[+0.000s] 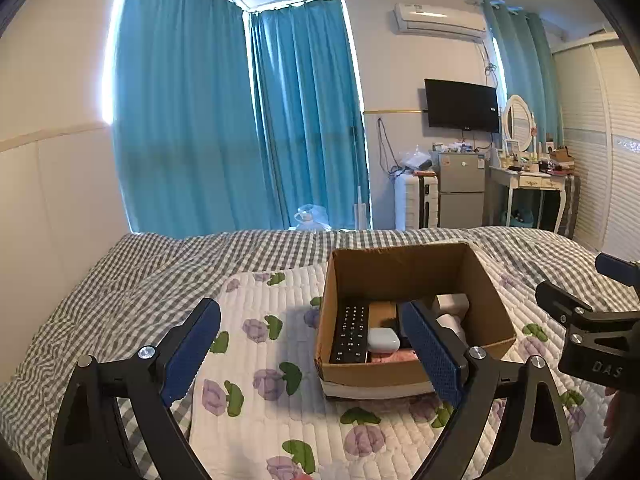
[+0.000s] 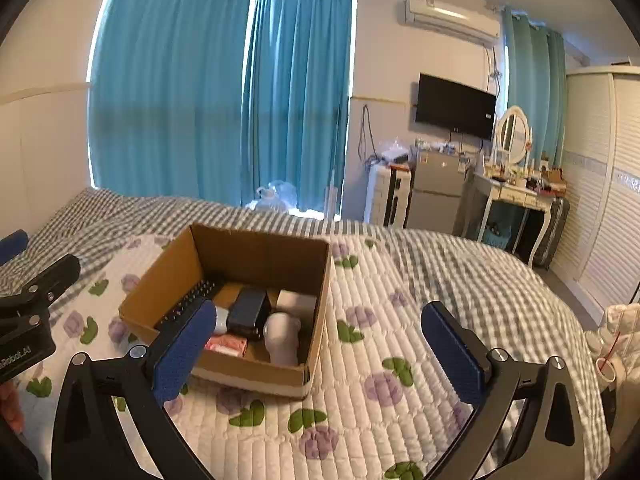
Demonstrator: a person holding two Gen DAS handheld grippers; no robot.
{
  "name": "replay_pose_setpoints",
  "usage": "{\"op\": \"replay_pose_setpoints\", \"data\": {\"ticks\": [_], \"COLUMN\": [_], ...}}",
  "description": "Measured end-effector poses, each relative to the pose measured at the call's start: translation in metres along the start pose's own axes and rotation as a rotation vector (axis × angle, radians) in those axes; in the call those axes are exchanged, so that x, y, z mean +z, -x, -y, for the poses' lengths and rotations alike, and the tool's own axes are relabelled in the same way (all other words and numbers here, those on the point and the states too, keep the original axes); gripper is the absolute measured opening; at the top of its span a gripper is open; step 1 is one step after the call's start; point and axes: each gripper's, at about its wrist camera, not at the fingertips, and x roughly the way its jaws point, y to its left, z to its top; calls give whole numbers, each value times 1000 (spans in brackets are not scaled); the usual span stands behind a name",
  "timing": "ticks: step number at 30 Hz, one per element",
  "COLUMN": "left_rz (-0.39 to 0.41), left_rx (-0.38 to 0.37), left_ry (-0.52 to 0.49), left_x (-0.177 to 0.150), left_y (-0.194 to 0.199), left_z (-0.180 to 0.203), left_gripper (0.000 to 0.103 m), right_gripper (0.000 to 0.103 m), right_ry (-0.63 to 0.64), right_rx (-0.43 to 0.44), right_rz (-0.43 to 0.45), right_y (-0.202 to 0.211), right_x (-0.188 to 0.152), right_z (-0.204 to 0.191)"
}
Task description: Organize rigid objects
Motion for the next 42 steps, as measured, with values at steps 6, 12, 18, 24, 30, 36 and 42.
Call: {"op": "replay_pose_setpoints", "data": {"ticks": [6,12,18,24,30,36,42], "left_rz": [-12,-20,-26,-29,-30,-29,-31], "left_rx": [24,13,6,3,1,0,0], "left_ry": [13,20,14,14,14,13,13], "left_x": [-1,-4,-5,-5,-6,-6,-6], "left_y": [-3,-3,-4,-4,-5,-6,-5], "left_z": [-6,-6,-3,-2,-2,-1,-1], "left_gripper": [95,95,95,95,95,95,95], "right_gripper": [103,103,103,103,103,103,103], "right_ry": [10,18,16,14,14,16,17], "right_rx": [-8,-9,-6,-7,-7,-11,-11], "right_rz": [-9,-7,-9,-9,-11,-16,-21], "right_y": [-4,-2,-3,-3,-4,-5,-7], "right_x": [-5,-6,-6,-6,-6,-7,-7], "right_z": [-2,-5,-6,-6,-7,-10,-11]}}
